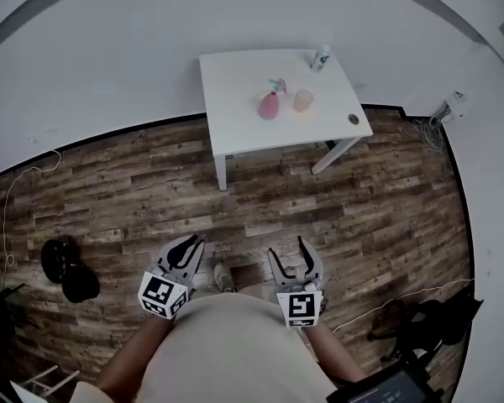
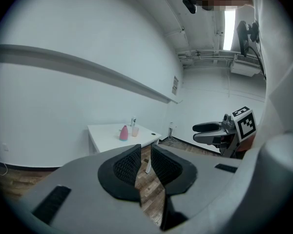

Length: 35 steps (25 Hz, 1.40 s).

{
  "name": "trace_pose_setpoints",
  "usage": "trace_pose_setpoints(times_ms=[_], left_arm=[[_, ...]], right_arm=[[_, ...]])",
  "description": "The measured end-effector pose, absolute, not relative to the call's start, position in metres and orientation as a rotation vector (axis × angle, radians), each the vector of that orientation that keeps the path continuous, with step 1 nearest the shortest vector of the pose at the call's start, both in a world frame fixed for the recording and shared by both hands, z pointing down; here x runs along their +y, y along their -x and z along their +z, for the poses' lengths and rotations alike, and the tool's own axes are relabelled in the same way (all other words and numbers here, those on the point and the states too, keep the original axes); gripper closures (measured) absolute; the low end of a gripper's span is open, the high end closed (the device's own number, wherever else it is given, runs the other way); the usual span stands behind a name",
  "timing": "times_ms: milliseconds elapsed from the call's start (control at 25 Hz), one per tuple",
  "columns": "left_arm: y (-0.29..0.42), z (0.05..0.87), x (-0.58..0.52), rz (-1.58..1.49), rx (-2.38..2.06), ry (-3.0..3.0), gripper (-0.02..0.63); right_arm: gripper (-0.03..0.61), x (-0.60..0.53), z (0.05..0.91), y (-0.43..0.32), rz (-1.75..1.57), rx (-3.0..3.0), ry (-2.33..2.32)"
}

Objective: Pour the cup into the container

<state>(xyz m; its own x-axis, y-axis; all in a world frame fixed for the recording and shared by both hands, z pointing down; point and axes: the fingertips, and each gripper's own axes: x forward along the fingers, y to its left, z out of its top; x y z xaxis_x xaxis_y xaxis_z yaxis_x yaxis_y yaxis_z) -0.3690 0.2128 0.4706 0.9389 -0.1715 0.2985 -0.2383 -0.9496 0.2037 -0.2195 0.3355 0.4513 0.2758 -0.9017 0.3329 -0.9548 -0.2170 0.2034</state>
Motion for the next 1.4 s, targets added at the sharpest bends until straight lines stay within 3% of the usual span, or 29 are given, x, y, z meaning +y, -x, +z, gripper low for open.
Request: trace_pose_setpoints(times_ms=[880,1000,1400], left_arm=[[0.377,0.48,0.227,0.425,-0.26,-2.847,0.56],[0.378,0.481,0.229,0.428,-0.254,-2.847,0.56],[0.376,0.481,0.237,0.429,-0.193,-2.858,0.56]], right_arm=[[0.281,0.333,0.454,0.239,0.171,-1.685,-2.137],[0.36,0.337,0.463,0.238,0.184,-1.636,-2.116],[0.383,0.345,0.465,0.25,0.182,-1.621,-2.095]])
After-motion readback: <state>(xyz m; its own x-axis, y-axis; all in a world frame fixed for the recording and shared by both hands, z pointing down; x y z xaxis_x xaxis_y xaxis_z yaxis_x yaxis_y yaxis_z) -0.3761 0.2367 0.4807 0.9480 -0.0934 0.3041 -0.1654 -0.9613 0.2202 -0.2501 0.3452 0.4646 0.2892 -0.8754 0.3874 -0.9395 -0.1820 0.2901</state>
